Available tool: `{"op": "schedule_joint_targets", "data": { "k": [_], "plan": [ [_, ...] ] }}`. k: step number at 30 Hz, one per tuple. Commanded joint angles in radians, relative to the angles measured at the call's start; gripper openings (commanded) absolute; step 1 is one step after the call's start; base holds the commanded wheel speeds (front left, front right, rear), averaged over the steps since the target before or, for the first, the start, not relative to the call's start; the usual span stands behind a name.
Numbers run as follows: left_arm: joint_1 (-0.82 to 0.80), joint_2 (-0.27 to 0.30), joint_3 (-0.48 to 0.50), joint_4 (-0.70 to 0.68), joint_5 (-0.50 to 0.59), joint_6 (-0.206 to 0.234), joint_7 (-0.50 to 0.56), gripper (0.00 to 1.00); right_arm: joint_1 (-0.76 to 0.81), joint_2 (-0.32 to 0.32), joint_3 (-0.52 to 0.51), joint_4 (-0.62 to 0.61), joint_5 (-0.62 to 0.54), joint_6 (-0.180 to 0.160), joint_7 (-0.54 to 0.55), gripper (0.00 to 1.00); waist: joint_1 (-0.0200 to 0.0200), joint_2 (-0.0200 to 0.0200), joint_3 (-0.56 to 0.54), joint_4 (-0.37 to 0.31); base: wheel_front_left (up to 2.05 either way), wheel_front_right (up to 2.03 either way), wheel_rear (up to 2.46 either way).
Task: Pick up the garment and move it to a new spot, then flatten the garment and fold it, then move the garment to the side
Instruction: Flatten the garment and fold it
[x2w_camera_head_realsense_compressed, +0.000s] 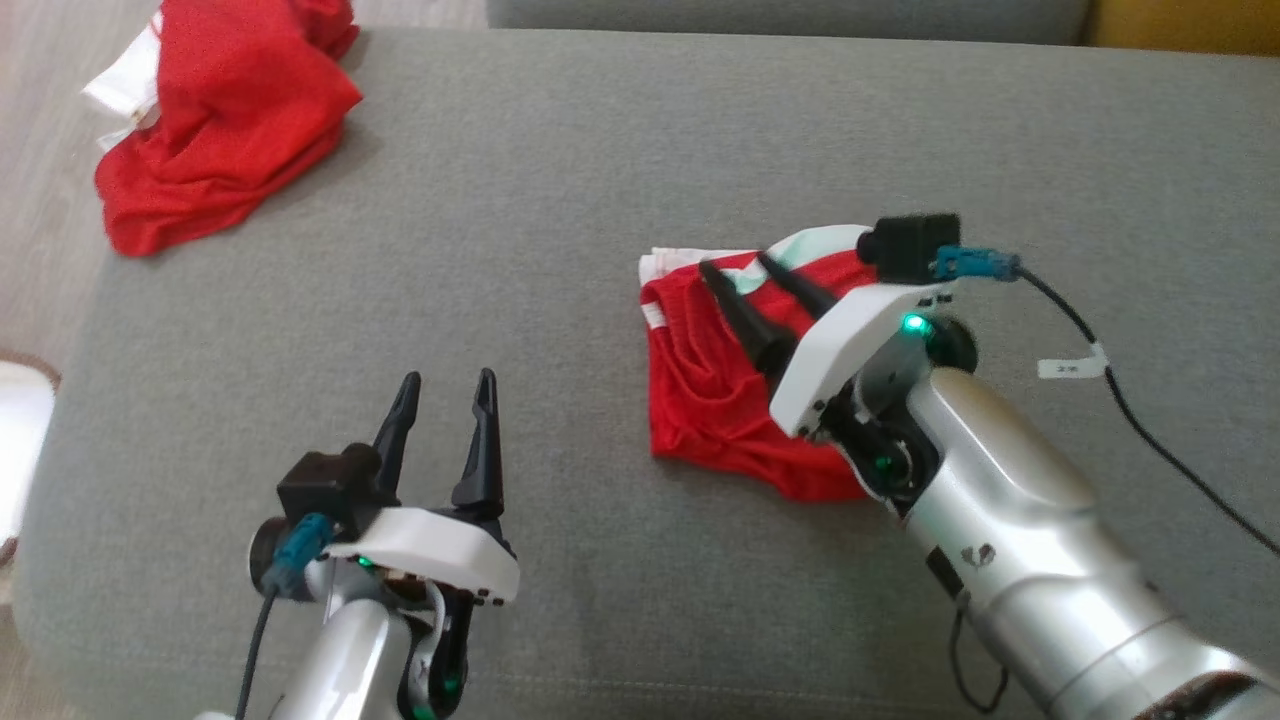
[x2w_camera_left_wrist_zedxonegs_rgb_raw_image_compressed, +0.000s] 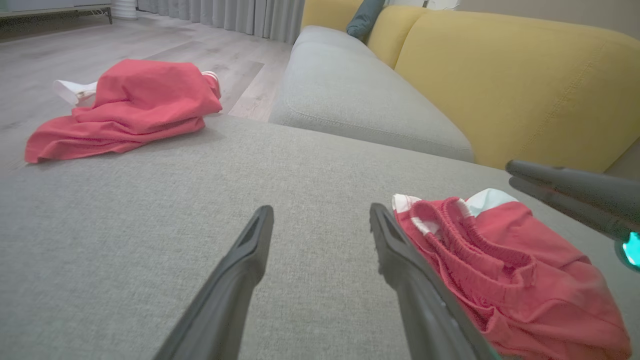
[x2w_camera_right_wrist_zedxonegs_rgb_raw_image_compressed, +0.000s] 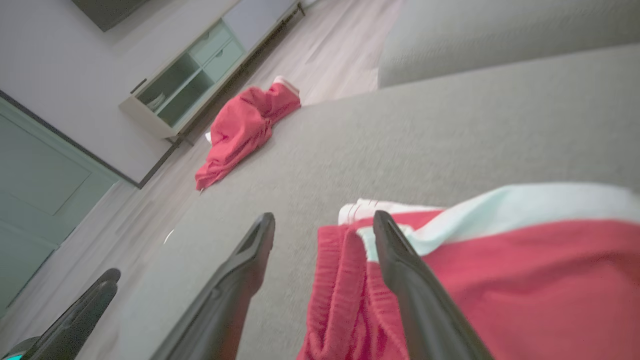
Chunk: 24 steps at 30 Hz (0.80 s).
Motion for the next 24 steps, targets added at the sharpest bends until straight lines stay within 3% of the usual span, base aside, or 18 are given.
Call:
{"op": "schedule_joint_targets", "data": {
  "k": [1, 7, 13, 24],
  "plan": [
    [-0.04, 0.002, 0.039, -0.035, 0.005, 0.007, -0.012, 1.0, -0.047, 0.016, -0.001, -0.026, -0.022, 0.007, -0.031, 1.0, 0.0, 0.0, -0.004, -0.009, 0.0, 0.0, 0.0],
    [-0.052, 0.004, 0.061, -0.046, 0.021, 0.012, -0.012, 1.0, -0.048, -0.027, -0.052, 0.007, -0.167, 0.007, -0.226, 1.0, 0.0, 0.0, -0.028, -0.046, 0.0, 0.0, 0.0],
    [-0.039, 0.006, 0.09, -0.059, 0.033, 0.016, -0.012, 1.0, 0.016, -0.04, -0.173, 0.019, -0.327, 0.007, -0.364, 1.0, 0.0, 0.0, -0.066, -0.077, 0.0, 0.0, 0.0],
    [0.057, 0.005, 0.121, -0.096, 0.063, 0.019, -0.012, 1.0, 0.359, 0.015, -0.541, -0.255, -0.666, 0.007, -0.399, 1.0, 0.0, 0.0, -0.118, -0.083, 0.0, 0.0, 0.0]
  ]
}}
